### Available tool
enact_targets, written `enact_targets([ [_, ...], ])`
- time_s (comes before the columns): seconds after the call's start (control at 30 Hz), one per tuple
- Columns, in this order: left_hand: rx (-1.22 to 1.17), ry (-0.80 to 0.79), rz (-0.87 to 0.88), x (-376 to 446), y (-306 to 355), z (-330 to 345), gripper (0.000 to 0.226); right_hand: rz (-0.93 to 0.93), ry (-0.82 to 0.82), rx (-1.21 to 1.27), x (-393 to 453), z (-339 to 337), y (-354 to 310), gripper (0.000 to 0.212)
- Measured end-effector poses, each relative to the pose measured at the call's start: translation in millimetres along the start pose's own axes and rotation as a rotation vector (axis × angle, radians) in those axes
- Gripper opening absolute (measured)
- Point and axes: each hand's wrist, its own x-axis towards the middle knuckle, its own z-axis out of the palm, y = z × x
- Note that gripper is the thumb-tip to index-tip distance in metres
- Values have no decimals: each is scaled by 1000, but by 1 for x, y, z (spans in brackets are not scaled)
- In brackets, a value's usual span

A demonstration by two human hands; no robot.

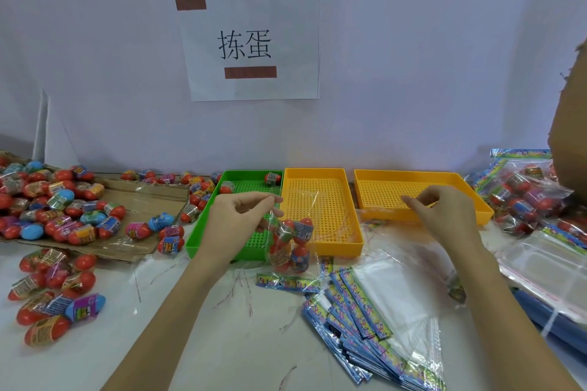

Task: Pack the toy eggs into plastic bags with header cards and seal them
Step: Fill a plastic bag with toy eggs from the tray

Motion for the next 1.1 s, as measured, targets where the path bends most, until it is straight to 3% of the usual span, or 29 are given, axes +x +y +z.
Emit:
enact_targets([
  [0.1,-9,-4,-2,-1,0,0,16,2,8,-14,2,-3,-1,18],
  [0.2,-44,-10,-15,0,1,-1,16,-39,60,-6,-3,-4,-18,41],
  [0.3,-100,-9,-14,1,1,0,16,-205,88,213,-16,-3,-53,34],
  [0.4,-131,-20,-1,1,1,0,16,-167,-317,623,-33,2,-87,17],
  [0.47,-144,-34,11,1,1,0,16,-157,-531,665,-44,13,-98,15],
  [0.5,-148,-45,19,0,1,1,16,-163,-562,667,-49,19,-101,16],
  [0.63,-151,-76,22,-1,1,6,17,-96,-514,757,-56,33,-106,8],
  [0.77,-203,-183,-61,2,1,0,35,-12,-493,783,-54,32,-103,10],
  [0.93,-234,-189,-105,3,-7,-5,20,3,-545,796,-53,26,-103,12],
  [1.1,-284,-175,-113,5,-12,-5,23,-2,-559,837,-47,19,-99,14],
])
